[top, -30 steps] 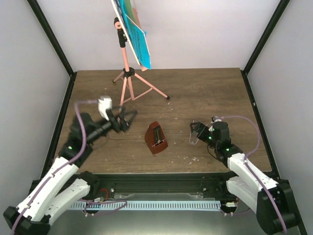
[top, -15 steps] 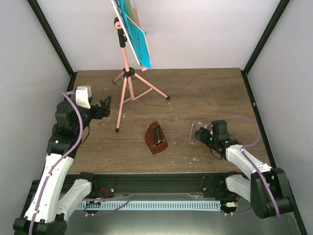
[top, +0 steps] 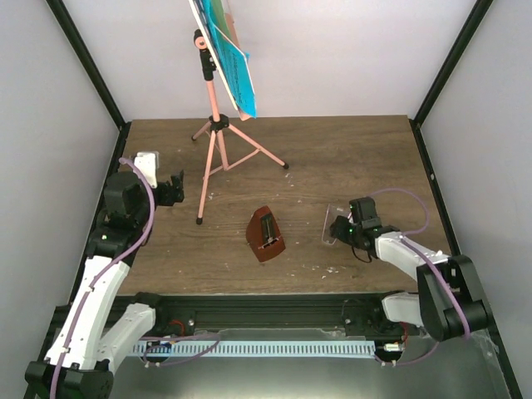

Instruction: Pack up the instrument practice props

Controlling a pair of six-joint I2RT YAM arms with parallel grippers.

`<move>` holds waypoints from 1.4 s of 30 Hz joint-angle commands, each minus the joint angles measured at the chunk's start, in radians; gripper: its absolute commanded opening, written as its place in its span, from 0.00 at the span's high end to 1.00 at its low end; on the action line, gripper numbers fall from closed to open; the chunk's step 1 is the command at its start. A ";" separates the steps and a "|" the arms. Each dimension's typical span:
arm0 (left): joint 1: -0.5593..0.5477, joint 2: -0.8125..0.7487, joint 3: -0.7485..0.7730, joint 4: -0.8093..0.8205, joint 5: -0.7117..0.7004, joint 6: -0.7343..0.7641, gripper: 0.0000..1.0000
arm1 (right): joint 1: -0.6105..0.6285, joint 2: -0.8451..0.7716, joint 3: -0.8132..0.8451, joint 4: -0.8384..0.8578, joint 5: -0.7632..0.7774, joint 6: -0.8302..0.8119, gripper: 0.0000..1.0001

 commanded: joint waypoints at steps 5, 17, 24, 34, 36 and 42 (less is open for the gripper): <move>0.003 0.013 -0.007 -0.002 -0.013 0.028 0.09 | 0.115 0.085 0.062 -0.092 0.167 0.005 0.49; 0.003 0.015 -0.014 -0.004 -0.009 0.029 0.10 | 0.140 0.115 0.078 -0.113 0.223 0.036 0.76; 0.004 0.008 -0.017 -0.002 -0.007 0.027 0.10 | 0.141 0.059 0.052 -0.115 0.255 0.067 0.83; 0.004 -0.007 -0.026 -0.002 -0.006 0.028 0.10 | 0.139 0.037 0.031 -0.105 0.238 0.081 0.99; 0.003 -0.010 -0.028 -0.001 -0.006 0.025 0.10 | 0.138 0.018 0.023 -0.106 0.237 0.093 0.99; 0.003 -0.012 -0.034 0.004 -0.006 0.025 0.10 | 0.134 -0.246 -0.017 -0.100 0.243 0.172 0.99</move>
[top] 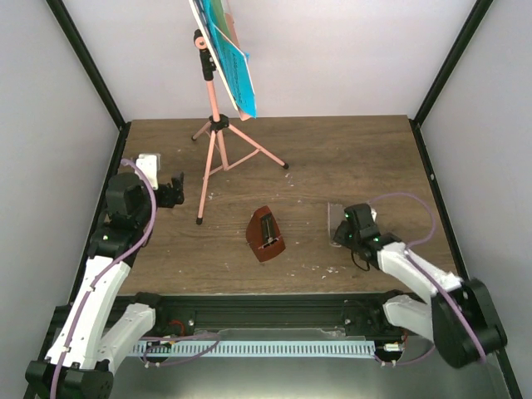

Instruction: Pack up the instrument practice props

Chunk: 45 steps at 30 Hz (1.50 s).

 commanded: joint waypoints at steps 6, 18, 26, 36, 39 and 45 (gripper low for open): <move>0.004 -0.008 -0.019 0.007 0.010 0.007 0.10 | -0.006 -0.459 0.036 0.065 -0.223 -0.052 0.99; -0.014 0.059 0.020 -0.052 0.228 -0.059 0.11 | -0.005 -0.246 0.472 -0.238 -1.000 -0.348 0.99; -0.025 -0.045 0.062 -0.129 0.570 -0.269 0.16 | 0.060 -0.116 0.564 -0.556 -1.216 -0.511 0.99; -0.225 0.061 0.036 -0.003 1.101 -0.315 0.30 | 0.293 -0.023 0.448 -0.558 -1.237 -0.535 0.99; -0.325 0.103 0.046 -0.076 1.109 -0.240 0.33 | 0.327 -0.006 0.406 -0.525 -1.294 -0.535 0.99; -0.477 0.151 0.022 -0.093 1.156 -0.180 0.48 | 0.362 0.034 0.369 -0.487 -1.373 -0.551 0.99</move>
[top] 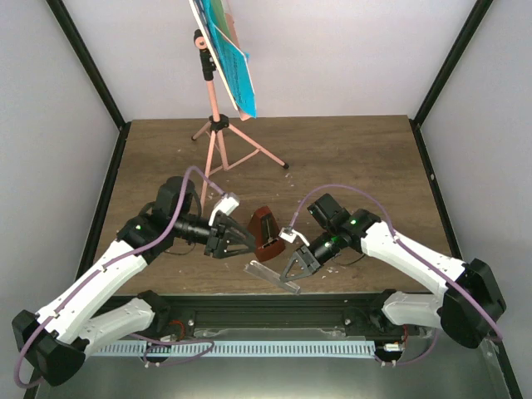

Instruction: Pack up the instrument practice props

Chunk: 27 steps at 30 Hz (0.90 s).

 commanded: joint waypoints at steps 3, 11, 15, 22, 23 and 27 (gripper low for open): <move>-0.074 0.036 -0.027 -0.045 0.119 0.093 0.55 | 0.022 0.028 -0.022 0.083 -0.155 -0.001 0.99; -0.109 0.097 -0.038 -0.158 0.199 0.191 0.59 | 0.027 0.046 -0.016 0.116 -0.164 0.020 0.99; -0.113 0.098 -0.039 -0.159 0.214 0.191 0.65 | 0.027 0.063 -0.018 0.110 -0.163 0.013 0.99; -0.124 0.080 -0.060 -0.141 0.237 0.177 0.77 | 0.027 0.070 -0.016 0.109 -0.154 0.019 0.99; -0.127 0.077 -0.064 -0.138 0.240 0.175 0.80 | 0.027 0.070 -0.016 0.109 -0.152 0.023 0.99; -0.142 0.066 -0.068 -0.140 0.243 0.174 0.85 | 0.027 0.070 -0.010 0.094 -0.142 0.024 0.99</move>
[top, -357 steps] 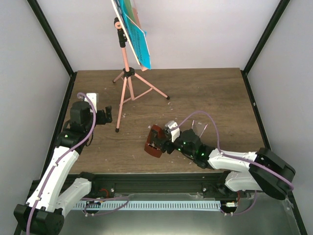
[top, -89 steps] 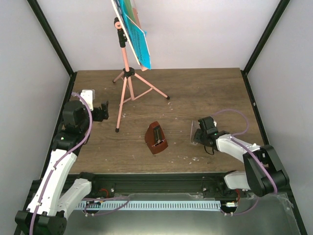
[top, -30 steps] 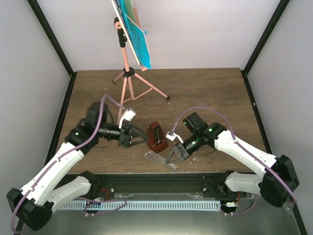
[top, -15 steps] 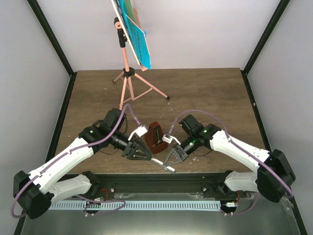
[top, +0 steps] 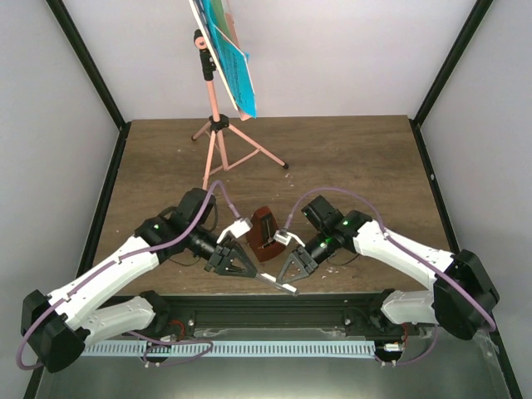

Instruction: Pack up the instrument practice props

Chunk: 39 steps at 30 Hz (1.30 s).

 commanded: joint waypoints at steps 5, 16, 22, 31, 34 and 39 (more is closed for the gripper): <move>-0.021 -0.023 -0.013 0.005 0.042 0.011 0.90 | 0.005 0.004 0.024 -0.024 0.024 0.010 0.99; -0.040 -0.011 -0.020 0.012 0.042 0.006 1.00 | 0.005 0.008 0.053 -0.061 0.109 0.004 0.99; -0.042 -0.015 -0.021 0.016 0.037 0.002 1.00 | 0.005 0.005 0.079 -0.073 0.157 -0.004 0.87; -0.043 -0.023 -0.056 0.175 -0.023 -0.132 1.00 | -0.003 -0.095 0.158 -0.045 0.388 0.040 0.04; -0.042 -0.053 -0.108 0.387 -0.070 -0.263 1.00 | -0.020 -0.175 0.176 0.039 0.541 0.092 0.00; -0.042 -0.071 -0.187 0.673 -0.174 -0.464 1.00 | -0.062 -0.321 0.139 0.279 0.792 0.254 0.00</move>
